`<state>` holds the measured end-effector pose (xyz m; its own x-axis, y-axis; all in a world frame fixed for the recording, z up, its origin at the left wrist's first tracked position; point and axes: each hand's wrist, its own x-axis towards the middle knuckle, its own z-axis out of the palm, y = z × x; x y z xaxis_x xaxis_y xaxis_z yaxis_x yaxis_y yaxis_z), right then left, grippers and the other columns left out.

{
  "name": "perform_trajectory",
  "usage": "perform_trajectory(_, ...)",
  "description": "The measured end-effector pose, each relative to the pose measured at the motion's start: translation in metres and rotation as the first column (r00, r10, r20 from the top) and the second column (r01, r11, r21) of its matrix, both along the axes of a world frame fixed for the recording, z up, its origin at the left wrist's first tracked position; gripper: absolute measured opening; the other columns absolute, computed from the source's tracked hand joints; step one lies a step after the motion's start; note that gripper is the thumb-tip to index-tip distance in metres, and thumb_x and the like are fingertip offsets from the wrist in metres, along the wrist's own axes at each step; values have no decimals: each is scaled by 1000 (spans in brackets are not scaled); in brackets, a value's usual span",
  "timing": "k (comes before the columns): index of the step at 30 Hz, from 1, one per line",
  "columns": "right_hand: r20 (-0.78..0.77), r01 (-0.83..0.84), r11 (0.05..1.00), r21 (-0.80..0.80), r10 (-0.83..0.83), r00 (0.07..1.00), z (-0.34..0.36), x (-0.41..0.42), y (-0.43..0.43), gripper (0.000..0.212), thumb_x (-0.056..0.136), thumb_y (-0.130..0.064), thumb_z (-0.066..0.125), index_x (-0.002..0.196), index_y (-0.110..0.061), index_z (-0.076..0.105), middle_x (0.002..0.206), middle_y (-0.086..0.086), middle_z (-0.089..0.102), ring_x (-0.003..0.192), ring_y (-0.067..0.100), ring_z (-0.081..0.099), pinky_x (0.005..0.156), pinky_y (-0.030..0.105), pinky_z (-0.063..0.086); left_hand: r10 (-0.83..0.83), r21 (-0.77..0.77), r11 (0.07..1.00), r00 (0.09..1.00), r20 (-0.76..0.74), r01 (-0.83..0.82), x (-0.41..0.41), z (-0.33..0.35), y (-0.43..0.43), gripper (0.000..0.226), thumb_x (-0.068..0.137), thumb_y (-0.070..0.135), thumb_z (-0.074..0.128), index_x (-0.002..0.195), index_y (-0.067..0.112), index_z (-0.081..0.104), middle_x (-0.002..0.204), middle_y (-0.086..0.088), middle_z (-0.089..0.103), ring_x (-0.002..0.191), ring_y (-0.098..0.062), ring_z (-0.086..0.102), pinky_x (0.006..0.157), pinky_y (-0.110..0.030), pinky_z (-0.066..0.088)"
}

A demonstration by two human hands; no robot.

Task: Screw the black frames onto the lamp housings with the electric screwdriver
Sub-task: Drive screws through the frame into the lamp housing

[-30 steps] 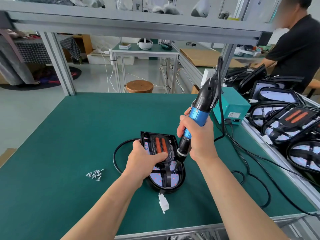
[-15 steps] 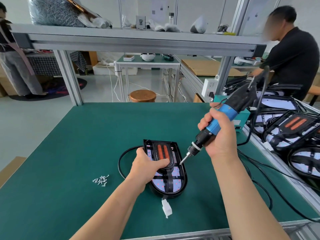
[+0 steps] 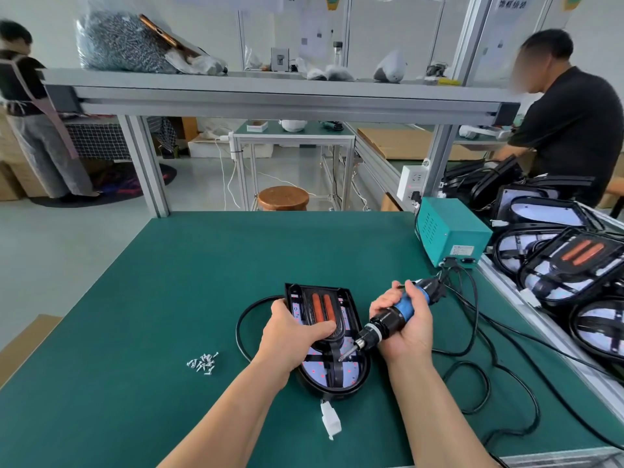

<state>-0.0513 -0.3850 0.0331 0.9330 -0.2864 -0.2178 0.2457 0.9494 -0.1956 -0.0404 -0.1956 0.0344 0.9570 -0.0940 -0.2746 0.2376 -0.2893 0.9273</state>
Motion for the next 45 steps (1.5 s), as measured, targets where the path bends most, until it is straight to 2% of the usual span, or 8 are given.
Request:
perform_trajectory(4, -5, -20, 1000, -18, 20, 1000, -6, 5, -4, 24, 82, -23, 70, 97, -9, 58, 73, -5, 50, 55, 6, 52, 50, 18, 48, 17, 57, 998, 1000, 26, -18, -3, 1, -1, 76, 67, 44, 89, 124, 18, 46, 111, 3, 65, 96, -13, 64, 71, -28, 50)
perform_trajectory(10, 1, -18, 997, -71, 18, 1000, -9, 6, -5, 25, 85, -25, 70, 98, -9, 57, 73, -5, 49, 57, 6, 52, 53, 18, 47, 29, 228, 971, 986, 163, -67, -12, 13, 12, 102, 77, 63, 74, 154, 15, 28, 140, -2, 55, 127, -22, 52, 104, -36, 45)
perform_trajectory(12, 1, -18, 997, -82, 18, 1000, -9, 6, -5, 25, 86, -25, 69, 99, -9, 56, 72, -5, 50, 57, 6, 52, 53, 18, 47, 63, 254, 960, 974, 218, -120, -14, 17, 26, 81, 82, 58, 71, 146, 18, 41, 117, 1, 62, 110, -18, 58, 89, -32, 47)
perform_trajectory(16, -3, -30, 997, -69, 30, 1000, -10, 7, -6, 22, 90, -27, 67, 98, -10, 57, 72, -5, 51, 58, 5, 52, 53, 17, 48, 158, 301, 918, 936, 315, -256, -14, 16, 64, 12, 89, 33, 69, 81, 25, 65, 74, 11, 64, 74, -15, 59, 59, -28, 44)
perform_trajectory(21, 2, -22, 998, -62, 22, 1000, -11, 8, -6, 22, 92, -29, 67, 97, -10, 57, 71, -5, 52, 58, 5, 52, 55, 16, 48, 165, 443, 849, 942, 294, -287, -13, 14, 108, 16, 86, 21, 70, 71, 24, 65, 67, 9, 65, 58, -12, 60, 50, -24, 40)
perform_trajectory(32, 18, 6, 997, -73, -5, 1000, -10, 7, -6, 24, 87, -30, 69, 94, -10, 57, 72, -5, 50, 58, 4, 52, 55, 16, 48, -17, 702, 687, 962, 273, -187, -11, 7, 123, 18, 86, 23, 72, 75, 24, 58, 92, 4, 54, 90, -19, 58, 69, -30, 40)
perform_trajectory(38, 9, -2, 999, -54, 2, 1000, -9, 6, -5, 24, 89, -30, 69, 96, -10, 57, 72, -5, 51, 58, 5, 52, 55, 16, 48, -29, 698, 685, 950, 312, -208, -14, 8, 120, 13, 90, 16, 63, 78, 19, 61, 91, 2, 58, 86, -20, 58, 70, -32, 45)
perform_trajectory(45, 46, -6, 1000, -15, 7, 999, -10, 8, -8, 25, 86, -31, 70, 94, -10, 59, 70, -5, 52, 55, 5, 53, 55, 16, 48, -21, 274, 954, 887, 461, -120, -39, 38, 69, 23, 80, 8, 74, 69, 25, 64, 66, 12, 65, 58, -2, 54, 57, -14, 44)
